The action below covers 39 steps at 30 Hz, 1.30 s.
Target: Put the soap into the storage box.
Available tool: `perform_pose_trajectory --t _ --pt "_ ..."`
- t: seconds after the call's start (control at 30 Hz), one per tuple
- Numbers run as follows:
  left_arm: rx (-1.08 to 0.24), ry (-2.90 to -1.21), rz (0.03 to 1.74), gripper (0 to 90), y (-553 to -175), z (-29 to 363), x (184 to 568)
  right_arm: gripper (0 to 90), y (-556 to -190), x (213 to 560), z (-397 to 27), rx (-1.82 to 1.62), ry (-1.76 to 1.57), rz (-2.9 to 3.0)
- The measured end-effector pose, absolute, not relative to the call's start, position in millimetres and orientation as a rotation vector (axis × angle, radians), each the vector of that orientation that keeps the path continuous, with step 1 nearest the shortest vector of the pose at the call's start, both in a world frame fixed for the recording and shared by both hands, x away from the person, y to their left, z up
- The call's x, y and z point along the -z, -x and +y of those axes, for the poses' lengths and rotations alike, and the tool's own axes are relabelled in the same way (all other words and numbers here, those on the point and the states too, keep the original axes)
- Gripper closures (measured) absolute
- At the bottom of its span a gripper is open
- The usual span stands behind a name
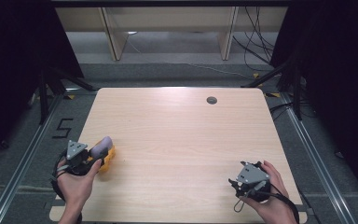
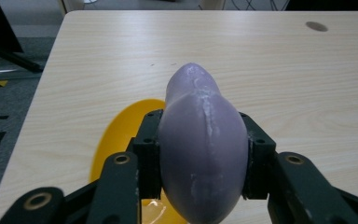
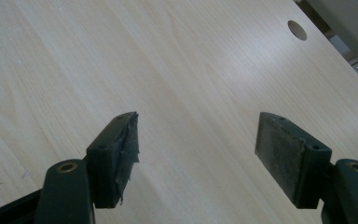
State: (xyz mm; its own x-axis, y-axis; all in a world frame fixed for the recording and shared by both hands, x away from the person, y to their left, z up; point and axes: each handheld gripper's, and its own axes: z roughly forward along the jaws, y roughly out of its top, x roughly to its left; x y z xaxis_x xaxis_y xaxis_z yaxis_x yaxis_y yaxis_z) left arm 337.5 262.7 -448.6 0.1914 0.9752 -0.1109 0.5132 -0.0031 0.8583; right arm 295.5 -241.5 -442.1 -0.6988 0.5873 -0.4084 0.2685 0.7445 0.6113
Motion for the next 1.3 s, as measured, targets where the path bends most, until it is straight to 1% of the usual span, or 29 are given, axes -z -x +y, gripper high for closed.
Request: perform_pose_trajectory --t 0.27,0.73,0.77,0.87,1.0,1.03,1.07,1.1,1.13,1.17,1.2,1.23,1.3 --pt "-0.734 -1.648 1.491 58.2 -349 272 469 30.8 -295 443 -241 -0.700 -0.652 2.340" --pt "-0.702 -1.673 1.507 57.8 -356 276 482 30.6 -294 443 -241 -0.695 -0.659 2.350" --pt "-0.692 -1.670 1.509 57.5 -355 276 482 30.5 -295 444 -241 -0.698 -0.648 2.352" --pt "-0.698 -1.679 1.501 52.3 -353 277 483 30.3 -294 444 -240 -0.695 -0.665 2.352" --pt "-0.730 -1.659 1.478 42.6 -344 281 477 30.0 -294 444 -241 -0.692 -0.640 2.360" --pt "-0.744 -1.644 1.459 42.6 -337 283 474 29.9 -294 445 -241 -0.693 -0.641 2.361" --pt "-0.761 -1.626 1.431 38.6 -327 283 472 29.7 -294 445 -241 -0.697 -0.643 2.361" --pt "-0.761 -1.626 1.431 37.7 -327 283 472 29.7 -295 445 -241 -0.701 -0.637 2.363" --pt "-0.774 -1.616 1.423 37.7 -319 283 471 29.7 -295 445 -241 -0.701 -0.637 2.363" --pt "-0.790 -1.598 1.386 35.9 -307 283 474 29.5 -294 445 -242 -0.705 -0.655 2.357" --pt "-0.790 -1.598 1.386 35.6 -307 283 474 29.5 -294 445 -242 -0.705 -0.655 2.357" --pt "-0.789 -1.599 1.384 35.6 -297 282 477 29.6 -294 446 -242 -0.709 -0.676 2.351" --pt "-0.747 -1.608 1.384 35.6 -281 281 485 29.9 -295 446 -246 -0.716 -0.676 2.355"
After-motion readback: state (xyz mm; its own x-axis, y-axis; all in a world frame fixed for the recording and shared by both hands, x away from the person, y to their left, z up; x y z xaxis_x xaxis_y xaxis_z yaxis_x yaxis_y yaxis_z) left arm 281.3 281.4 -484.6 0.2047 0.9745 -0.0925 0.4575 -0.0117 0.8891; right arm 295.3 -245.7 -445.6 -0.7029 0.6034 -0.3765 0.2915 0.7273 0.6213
